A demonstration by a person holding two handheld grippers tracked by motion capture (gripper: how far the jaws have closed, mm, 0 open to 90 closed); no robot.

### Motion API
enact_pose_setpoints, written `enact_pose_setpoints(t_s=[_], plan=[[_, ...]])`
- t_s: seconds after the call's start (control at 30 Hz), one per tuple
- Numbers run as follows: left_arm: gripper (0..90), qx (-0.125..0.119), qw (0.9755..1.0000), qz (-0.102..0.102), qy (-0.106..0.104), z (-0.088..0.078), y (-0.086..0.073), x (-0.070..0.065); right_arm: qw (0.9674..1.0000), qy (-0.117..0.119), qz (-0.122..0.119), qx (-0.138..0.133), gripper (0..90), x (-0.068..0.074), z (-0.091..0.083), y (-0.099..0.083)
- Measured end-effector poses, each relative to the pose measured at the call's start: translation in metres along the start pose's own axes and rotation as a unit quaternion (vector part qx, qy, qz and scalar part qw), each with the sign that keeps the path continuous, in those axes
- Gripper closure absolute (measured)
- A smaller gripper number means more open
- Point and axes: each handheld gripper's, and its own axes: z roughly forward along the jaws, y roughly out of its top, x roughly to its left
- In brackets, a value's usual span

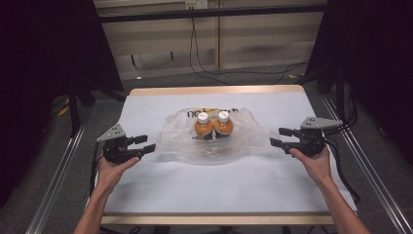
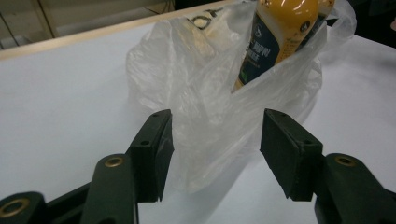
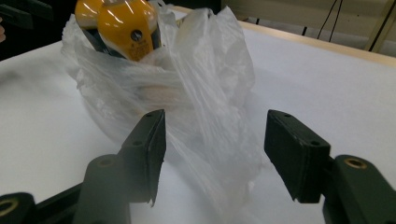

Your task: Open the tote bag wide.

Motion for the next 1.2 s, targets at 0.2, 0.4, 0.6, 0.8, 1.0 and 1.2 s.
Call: enact_pose_setpoints(t_s=[0.2,0.4,0.6,0.8,1.0,1.2], plan=[[56.9,0.006,0.9995,0.03,-0.012,0.013,0.019,-0.014,0.9997,0.009,-0.018,-0.014,53.6,0.01,-0.001,0.018],[73.6,0.028,0.9975,0.054,-0.036,0.048,0.034,-0.027,0.998,0.056,-0.028,-0.01,75.9,0.021,0.018,0.036],[79.3,0.043,0.9966,0.052,-0.047,0.081,0.045,-0.029,0.9965,0.074,-0.033,0.024,85.4,0.028,0.053,0.048],[83.1,0.06,0.9959,0.04,-0.055,0.106,0.046,-0.027,0.9966,0.075,-0.015,0.032,88.9,0.021,0.078,0.05],[84.1,0.083,0.9946,0.042,-0.045,0.125,0.047,-0.029,0.996,0.073,-0.024,0.046,90.0,0.026,0.095,0.06],[84.1,0.104,0.992,0.059,-0.042,0.137,0.044,-0.032,0.9943,0.063,-0.035,0.078,90.0,0.027,0.115,0.063]])
